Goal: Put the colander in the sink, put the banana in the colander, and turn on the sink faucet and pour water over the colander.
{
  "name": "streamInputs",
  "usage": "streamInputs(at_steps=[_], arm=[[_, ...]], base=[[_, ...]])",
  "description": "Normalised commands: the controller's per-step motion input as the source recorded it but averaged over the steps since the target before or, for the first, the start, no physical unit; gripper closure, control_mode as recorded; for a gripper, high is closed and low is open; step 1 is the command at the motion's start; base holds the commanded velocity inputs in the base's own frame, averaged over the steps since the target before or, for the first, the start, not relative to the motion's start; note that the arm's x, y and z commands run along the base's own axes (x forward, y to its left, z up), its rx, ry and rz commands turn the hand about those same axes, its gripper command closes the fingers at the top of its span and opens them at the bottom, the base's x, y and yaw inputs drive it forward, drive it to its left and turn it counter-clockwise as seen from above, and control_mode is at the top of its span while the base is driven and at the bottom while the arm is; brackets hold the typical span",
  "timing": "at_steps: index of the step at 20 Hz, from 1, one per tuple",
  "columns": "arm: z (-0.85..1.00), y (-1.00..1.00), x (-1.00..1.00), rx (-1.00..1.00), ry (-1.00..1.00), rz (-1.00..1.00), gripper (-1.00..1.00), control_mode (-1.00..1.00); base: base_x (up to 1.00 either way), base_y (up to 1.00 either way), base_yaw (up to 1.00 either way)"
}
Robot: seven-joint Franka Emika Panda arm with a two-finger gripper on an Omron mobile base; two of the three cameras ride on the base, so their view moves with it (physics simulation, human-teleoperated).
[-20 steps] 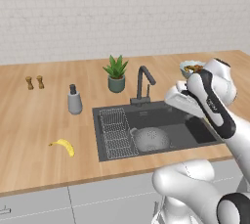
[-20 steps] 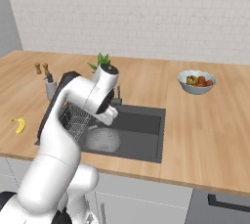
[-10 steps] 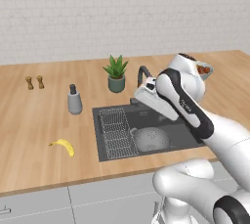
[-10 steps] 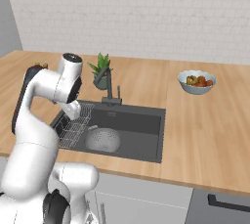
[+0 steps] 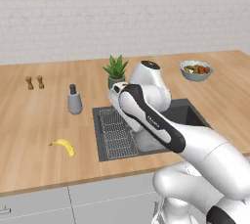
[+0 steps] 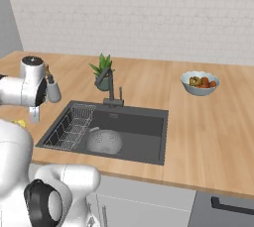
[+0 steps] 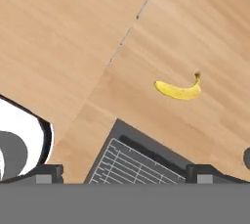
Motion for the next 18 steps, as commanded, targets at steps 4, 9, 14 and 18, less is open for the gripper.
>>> streamInputs(at_steps=[4,9,14,18], arm=[[-0.06,0.97,0.05,0.09,0.20,-0.52,-1.00,-1.00],[-0.21,0.86,0.25,0.08,0.26,-0.56,-1.00,-1.00],[-0.35,0.63,0.32,0.09,0.28,-0.57,-1.00,-1.00],[-0.38,0.35,0.16,0.06,0.21,-0.51,-1.00,-1.00]], base=[[0.00,0.00,0.00],[0.00,0.00,0.00],[0.00,0.00,0.00],[0.00,0.00,0.00]])
